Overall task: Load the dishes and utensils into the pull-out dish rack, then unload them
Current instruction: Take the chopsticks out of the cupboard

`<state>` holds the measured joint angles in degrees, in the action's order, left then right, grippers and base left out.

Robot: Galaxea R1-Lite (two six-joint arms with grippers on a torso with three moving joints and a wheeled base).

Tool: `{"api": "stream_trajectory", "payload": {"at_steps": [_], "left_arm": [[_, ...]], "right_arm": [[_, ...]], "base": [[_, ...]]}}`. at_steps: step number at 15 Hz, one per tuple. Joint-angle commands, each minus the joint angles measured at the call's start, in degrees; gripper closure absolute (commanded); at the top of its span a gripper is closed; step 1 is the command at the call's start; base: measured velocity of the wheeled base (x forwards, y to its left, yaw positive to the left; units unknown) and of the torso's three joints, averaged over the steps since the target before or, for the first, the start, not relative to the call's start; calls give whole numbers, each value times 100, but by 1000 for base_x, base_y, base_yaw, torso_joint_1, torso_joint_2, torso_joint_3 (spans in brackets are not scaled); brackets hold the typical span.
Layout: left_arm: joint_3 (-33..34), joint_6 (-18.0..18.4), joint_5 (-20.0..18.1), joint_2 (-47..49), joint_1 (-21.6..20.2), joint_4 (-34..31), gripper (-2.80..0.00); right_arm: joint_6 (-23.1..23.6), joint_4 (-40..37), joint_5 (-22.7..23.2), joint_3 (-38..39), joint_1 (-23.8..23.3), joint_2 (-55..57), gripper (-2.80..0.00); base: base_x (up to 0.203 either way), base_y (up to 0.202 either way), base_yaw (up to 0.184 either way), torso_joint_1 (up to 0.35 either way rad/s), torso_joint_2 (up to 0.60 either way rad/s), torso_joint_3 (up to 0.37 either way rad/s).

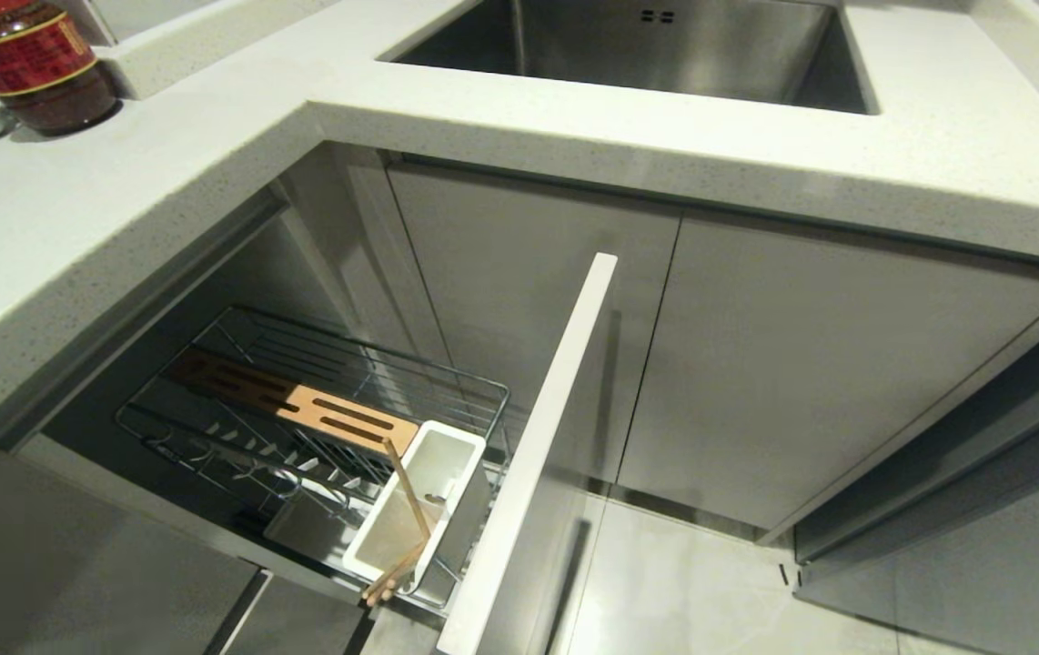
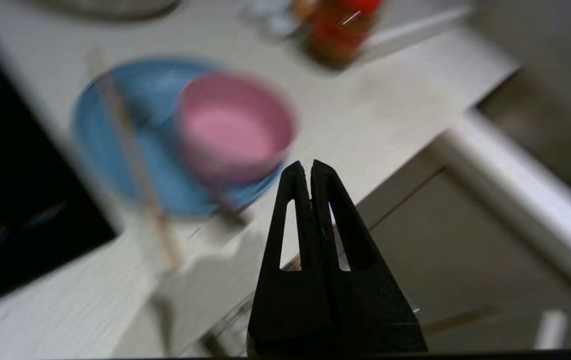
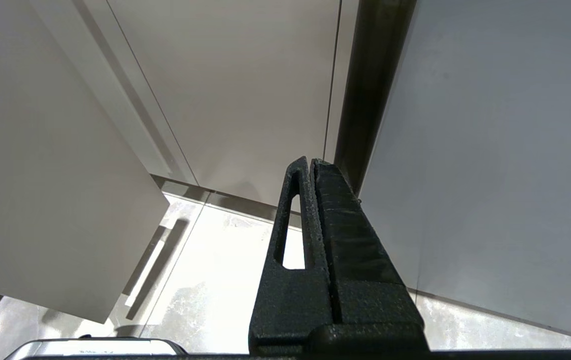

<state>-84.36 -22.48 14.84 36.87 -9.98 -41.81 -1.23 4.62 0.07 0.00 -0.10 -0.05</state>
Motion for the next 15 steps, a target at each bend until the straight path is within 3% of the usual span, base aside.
{"api": "stream_trajectory", "payload": {"at_steps": [1, 3, 6, 11, 15], "left_arm": [[-268, 77, -472, 343, 465, 1014, 0], [-413, 271, -867, 706, 826, 1473, 0], [-460, 261, -1507, 1351, 1315, 1702, 0], [-401, 156, -1922, 1926, 2681, 1085, 0], [-368, 175, -1928, 2619, 3605, 229, 0]], "right_arm": [[0, 4, 1, 149, 1, -4, 0], [0, 4, 1, 149, 1, -4, 0], [0, 4, 1, 149, 1, -4, 0], [0, 4, 1, 149, 1, -4, 0], [0, 4, 1, 149, 1, -4, 0]], "base": [[0, 0, 0, 0, 0, 0], [0, 0, 0, 0, 0, 0], [0, 0, 0, 0, 0, 0], [0, 0, 0, 0, 0, 0], [0, 0, 0, 0, 0, 0]]}}
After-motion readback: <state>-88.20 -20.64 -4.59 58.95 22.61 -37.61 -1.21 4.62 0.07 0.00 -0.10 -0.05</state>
